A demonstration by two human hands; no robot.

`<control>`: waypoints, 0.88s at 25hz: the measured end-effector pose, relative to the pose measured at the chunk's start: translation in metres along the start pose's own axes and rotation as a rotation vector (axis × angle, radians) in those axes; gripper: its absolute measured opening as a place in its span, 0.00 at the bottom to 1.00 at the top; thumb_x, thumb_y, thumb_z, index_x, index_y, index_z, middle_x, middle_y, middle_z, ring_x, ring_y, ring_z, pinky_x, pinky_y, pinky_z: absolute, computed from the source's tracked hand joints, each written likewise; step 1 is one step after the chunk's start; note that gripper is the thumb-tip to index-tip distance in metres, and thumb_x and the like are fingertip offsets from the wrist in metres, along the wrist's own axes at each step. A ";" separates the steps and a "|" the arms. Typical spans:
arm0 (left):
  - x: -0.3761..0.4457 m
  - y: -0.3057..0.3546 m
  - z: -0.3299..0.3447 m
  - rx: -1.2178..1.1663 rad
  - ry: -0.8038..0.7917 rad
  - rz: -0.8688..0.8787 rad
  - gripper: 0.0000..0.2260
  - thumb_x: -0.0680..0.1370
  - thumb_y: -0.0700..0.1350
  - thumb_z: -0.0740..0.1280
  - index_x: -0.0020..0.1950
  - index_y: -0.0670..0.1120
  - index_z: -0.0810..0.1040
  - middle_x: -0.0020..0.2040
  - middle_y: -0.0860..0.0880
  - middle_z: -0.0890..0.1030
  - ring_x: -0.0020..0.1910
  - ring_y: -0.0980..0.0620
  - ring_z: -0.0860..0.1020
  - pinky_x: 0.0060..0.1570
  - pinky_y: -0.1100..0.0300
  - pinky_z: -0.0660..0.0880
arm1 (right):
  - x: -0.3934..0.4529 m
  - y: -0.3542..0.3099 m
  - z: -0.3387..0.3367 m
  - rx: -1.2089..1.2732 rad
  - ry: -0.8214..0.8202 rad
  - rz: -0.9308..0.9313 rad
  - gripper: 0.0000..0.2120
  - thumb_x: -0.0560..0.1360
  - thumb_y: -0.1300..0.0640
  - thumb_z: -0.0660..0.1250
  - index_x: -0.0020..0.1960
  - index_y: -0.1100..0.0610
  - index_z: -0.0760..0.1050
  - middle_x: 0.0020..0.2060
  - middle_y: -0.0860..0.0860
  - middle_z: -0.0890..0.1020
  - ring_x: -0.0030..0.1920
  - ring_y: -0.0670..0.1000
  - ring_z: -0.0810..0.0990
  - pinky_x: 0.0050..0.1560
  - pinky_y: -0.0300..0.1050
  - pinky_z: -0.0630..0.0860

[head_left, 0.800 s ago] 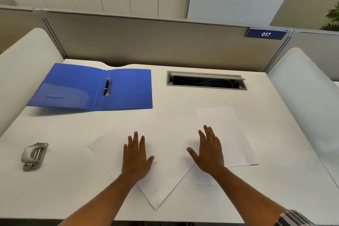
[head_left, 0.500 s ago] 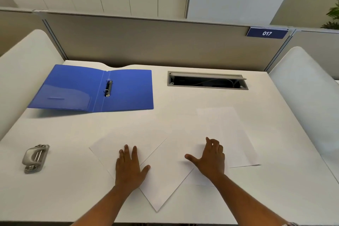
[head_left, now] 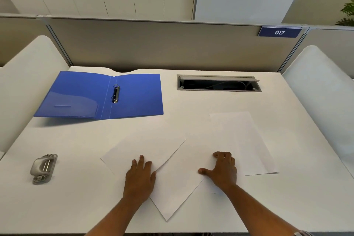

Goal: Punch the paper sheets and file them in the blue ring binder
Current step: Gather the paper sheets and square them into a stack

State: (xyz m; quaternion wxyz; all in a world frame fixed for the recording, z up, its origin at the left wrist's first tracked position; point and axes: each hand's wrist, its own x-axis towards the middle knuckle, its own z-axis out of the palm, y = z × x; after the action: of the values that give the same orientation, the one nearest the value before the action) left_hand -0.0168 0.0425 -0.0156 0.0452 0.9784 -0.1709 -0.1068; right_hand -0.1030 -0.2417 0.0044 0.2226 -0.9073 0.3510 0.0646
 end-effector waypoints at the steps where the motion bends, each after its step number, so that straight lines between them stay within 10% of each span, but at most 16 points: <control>1: 0.000 0.000 -0.001 -0.004 0.013 0.014 0.16 0.68 0.49 0.78 0.52 0.46 0.82 0.62 0.42 0.82 0.56 0.36 0.82 0.40 0.50 0.83 | -0.001 0.000 0.001 0.009 0.004 0.003 0.46 0.57 0.30 0.78 0.68 0.50 0.70 0.62 0.49 0.68 0.64 0.54 0.69 0.58 0.50 0.74; 10: -0.011 0.023 -0.023 -0.158 0.053 0.167 0.06 0.83 0.47 0.59 0.50 0.50 0.74 0.37 0.51 0.81 0.29 0.54 0.72 0.28 0.64 0.63 | -0.004 -0.009 -0.003 -0.051 0.039 0.047 0.52 0.59 0.29 0.77 0.72 0.55 0.66 0.66 0.53 0.68 0.66 0.56 0.69 0.62 0.47 0.75; 15: -0.030 0.043 -0.009 -0.111 0.012 0.348 0.33 0.80 0.37 0.58 0.79 0.61 0.52 0.45 0.52 0.79 0.40 0.48 0.82 0.37 0.58 0.75 | -0.004 -0.010 0.000 -0.061 0.052 0.042 0.47 0.60 0.30 0.78 0.69 0.55 0.70 0.65 0.53 0.70 0.66 0.54 0.70 0.60 0.46 0.75; 17: -0.033 0.045 -0.011 -0.028 -0.053 0.447 0.40 0.78 0.32 0.55 0.78 0.67 0.45 0.68 0.50 0.74 0.61 0.40 0.79 0.47 0.53 0.78 | -0.003 -0.009 0.001 -0.036 0.058 0.040 0.48 0.59 0.30 0.78 0.70 0.54 0.70 0.65 0.52 0.70 0.65 0.54 0.71 0.60 0.47 0.76; 22: -0.042 0.053 -0.008 0.050 -0.266 0.423 0.24 0.82 0.52 0.56 0.78 0.57 0.55 0.82 0.47 0.46 0.79 0.37 0.52 0.64 0.46 0.72 | -0.002 -0.005 0.000 -0.004 0.039 0.024 0.50 0.57 0.29 0.78 0.70 0.52 0.69 0.64 0.50 0.68 0.65 0.54 0.70 0.60 0.49 0.76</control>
State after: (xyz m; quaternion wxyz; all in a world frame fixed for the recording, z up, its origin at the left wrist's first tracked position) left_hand -0.0706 0.0080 0.0074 0.0194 0.8990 -0.3790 -0.2186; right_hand -0.1018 -0.2372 0.0070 0.2129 -0.9045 0.3661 0.0502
